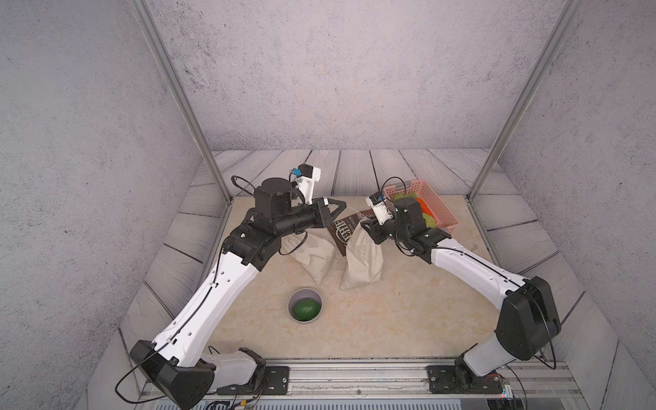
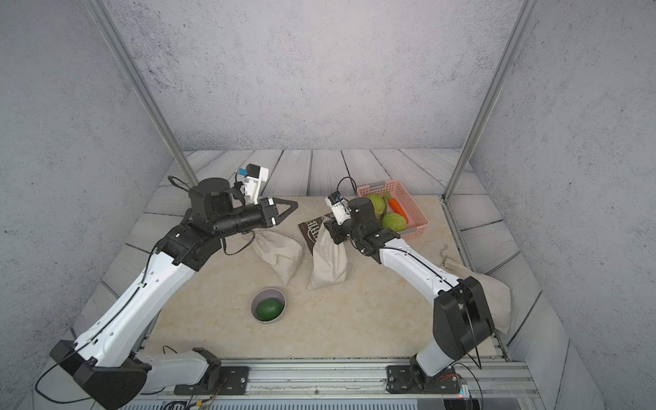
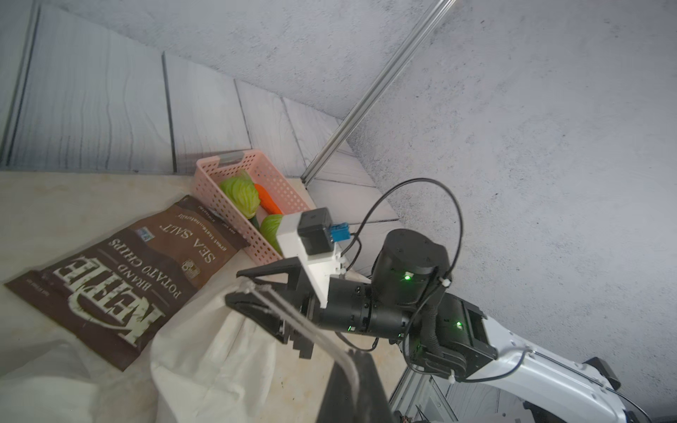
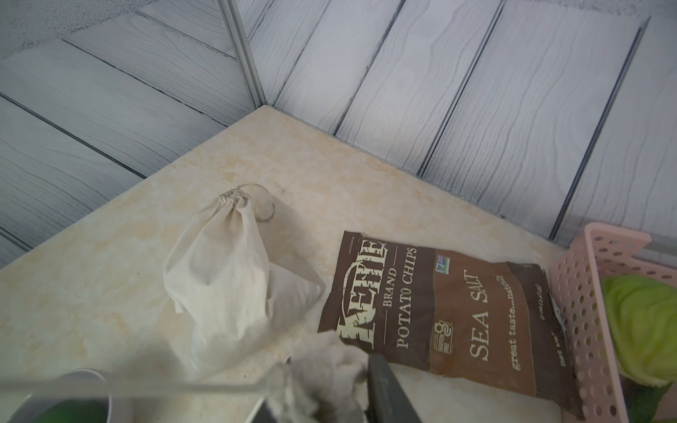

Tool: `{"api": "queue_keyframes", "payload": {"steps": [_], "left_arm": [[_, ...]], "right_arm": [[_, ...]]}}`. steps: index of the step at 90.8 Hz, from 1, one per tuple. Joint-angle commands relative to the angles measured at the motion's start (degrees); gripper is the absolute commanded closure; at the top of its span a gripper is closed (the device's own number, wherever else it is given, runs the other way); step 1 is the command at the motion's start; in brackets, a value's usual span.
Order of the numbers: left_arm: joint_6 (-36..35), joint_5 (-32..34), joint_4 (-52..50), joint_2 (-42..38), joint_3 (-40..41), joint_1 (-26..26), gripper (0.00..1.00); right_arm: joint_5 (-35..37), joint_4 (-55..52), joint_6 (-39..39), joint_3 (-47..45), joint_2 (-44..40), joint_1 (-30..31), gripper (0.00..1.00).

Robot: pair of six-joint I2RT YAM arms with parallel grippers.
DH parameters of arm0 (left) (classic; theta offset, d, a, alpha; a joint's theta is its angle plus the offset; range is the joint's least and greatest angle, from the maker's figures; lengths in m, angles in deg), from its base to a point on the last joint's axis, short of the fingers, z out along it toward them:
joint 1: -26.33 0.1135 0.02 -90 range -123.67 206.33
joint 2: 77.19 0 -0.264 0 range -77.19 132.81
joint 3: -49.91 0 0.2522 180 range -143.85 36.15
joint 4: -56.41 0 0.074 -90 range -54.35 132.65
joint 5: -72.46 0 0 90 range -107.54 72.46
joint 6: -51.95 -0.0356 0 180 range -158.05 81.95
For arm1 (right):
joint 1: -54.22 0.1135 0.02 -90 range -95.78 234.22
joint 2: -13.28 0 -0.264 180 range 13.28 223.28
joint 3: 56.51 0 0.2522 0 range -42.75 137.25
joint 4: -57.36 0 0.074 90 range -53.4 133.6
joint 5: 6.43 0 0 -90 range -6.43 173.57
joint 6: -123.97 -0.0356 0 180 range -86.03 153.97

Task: Close the soil bag
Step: Frap the soil bag at the center of the board.

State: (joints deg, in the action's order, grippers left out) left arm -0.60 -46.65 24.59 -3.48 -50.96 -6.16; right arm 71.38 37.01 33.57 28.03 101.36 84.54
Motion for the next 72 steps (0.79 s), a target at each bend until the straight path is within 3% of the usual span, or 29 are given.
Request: {"api": "queue_keyframes", "payload": {"steps": [1,19,36,61,72], "left_arm": [[-2.61,1.18,8.46,0.88,-4.86,-2.65,1.0],[-2.73,2.44,8.68,4.42,-8.25,-5.77,1.0],[-3.27,5.0,7.11,7.46,-11.31,-7.92,1.0],[-3.18,7.53,6.85,8.58,-12.2,-9.63,1.0],[-3.39,7.31,6.77,8.82,-12.76,-10.25,1.0]], "right_arm": [[-0.19,-5.62,0.48,-2.21,-5.07,-1.01,0.55],[0.97,-2.77,-1.7,-5.22,-13.24,-0.3,0.32],[8.58,-0.95,-1.88,-5.17,-18.53,3.92,0.18],[22.73,0.2,-1.16,-1.2,-18.38,10.4,0.18],[24.34,-0.51,-1.87,1.69,-14.93,10.65,0.34]]}}
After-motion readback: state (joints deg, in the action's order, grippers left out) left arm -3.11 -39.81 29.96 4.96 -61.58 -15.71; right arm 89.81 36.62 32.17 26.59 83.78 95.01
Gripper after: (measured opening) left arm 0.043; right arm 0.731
